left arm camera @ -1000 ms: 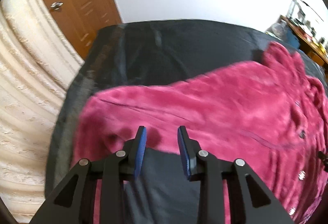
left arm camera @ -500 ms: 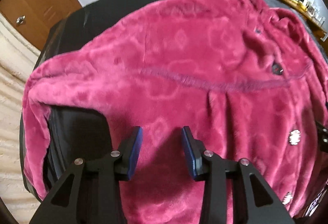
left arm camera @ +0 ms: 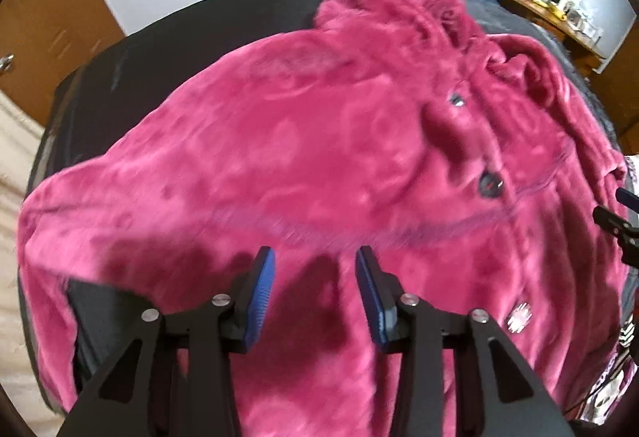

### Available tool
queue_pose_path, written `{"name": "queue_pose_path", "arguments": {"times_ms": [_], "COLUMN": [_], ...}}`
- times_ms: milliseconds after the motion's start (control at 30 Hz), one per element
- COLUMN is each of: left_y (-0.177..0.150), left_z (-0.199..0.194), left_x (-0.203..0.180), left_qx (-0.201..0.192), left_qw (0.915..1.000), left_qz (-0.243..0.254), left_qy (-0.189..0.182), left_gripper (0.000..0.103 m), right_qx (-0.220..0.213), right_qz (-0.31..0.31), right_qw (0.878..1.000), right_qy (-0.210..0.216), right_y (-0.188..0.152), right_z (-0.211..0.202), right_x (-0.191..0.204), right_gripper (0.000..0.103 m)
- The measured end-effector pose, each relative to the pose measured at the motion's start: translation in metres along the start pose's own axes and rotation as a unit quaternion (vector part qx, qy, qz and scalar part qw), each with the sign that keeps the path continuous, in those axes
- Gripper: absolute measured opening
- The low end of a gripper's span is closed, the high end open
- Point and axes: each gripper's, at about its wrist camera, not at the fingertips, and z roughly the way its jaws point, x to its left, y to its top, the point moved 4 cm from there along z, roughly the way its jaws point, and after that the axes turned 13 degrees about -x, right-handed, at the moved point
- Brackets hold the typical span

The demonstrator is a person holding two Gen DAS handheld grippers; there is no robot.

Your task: Fold clothes

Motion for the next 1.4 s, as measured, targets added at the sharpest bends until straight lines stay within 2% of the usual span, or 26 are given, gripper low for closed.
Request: {"name": "queue_pose_path", "arguments": {"times_ms": [133, 200, 367, 533, 733, 833, 967, 1033, 1067, 1133, 1233, 1333, 1400], "left_y": [0.003, 0.000, -0.012, -0.027, -0.051, -0.061, -0.066, -0.065, -0.065, -0.063, -0.058, -0.054, -0.054], "left_z": [0.014, 0.018, 0.008, -0.012, -0.046, -0.065, -0.086, -0.096, -0.100, -0.110, -0.129, -0.145, -0.153], "left_x": [-0.015, -0.019, -0.025, -0.033, -0.056, -0.071, -0.073, -0.068, -0.066, -0.059, -0.045, -0.026, -0.014], "left_qx": [0.010, 0.019, 0.030, 0.031, 0.023, 0.011, -0.007, -0.016, -0.020, -0.030, -0.048, -0.061, -0.064], "left_qw": [0.9997, 0.9995, 0.9994, 0.9992, 0.9951, 0.9944, 0.9923, 0.9903, 0.9892, 0.9860, 0.9798, 0.9740, 0.9704], "left_qz": [0.009, 0.007, -0.004, -0.017, -0.079, -0.071, -0.066, -0.070, -0.073, -0.073, -0.066, -0.076, -0.084], "left_qy": [-0.021, -0.026, -0.019, 0.019, 0.055, 0.078, 0.105, 0.119, 0.126, 0.147, 0.183, 0.205, 0.217], "left_gripper": [0.048, 0.048, 0.048, 0.048, 0.049, 0.049, 0.049, 0.049, 0.049, 0.049, 0.051, 0.059, 0.060], "right_qx": [-0.011, -0.001, 0.025, 0.014, -0.001, -0.002, 0.001, -0.003, -0.004, -0.006, -0.013, -0.031, -0.051], "right_qz": [0.059, 0.086, 0.138, 0.118, 0.064, 0.048, 0.031, 0.020, 0.015, 0.008, 0.005, 0.007, 0.005], "right_qw": [0.996, 0.991, 0.982, 0.989, 0.998, 0.999, 0.999, 0.999, 0.999, 0.998, 0.997, 0.996, 0.996], "right_qy": [-0.070, -0.103, -0.123, -0.085, -0.030, -0.004, 0.028, 0.044, 0.052, 0.069, 0.082, 0.080, 0.069], "right_y": [-0.007, -0.019, -0.046, -0.040, -0.035, -0.036, -0.041, -0.040, -0.040, -0.039, -0.038, -0.031, -0.022], "right_z": [-0.016, -0.020, -0.022, -0.006, 0.014, 0.021, 0.022, 0.019, 0.017, 0.015, 0.011, -0.003, -0.015], "right_x": [-0.064, -0.098, -0.155, -0.167, -0.159, -0.152, -0.141, -0.135, -0.132, -0.127, -0.126, -0.131, -0.138], "right_gripper": [0.103, 0.103, 0.103, 0.103, 0.103, 0.101, 0.087, 0.076, 0.067, 0.040, 0.021, 0.018, 0.018]}}
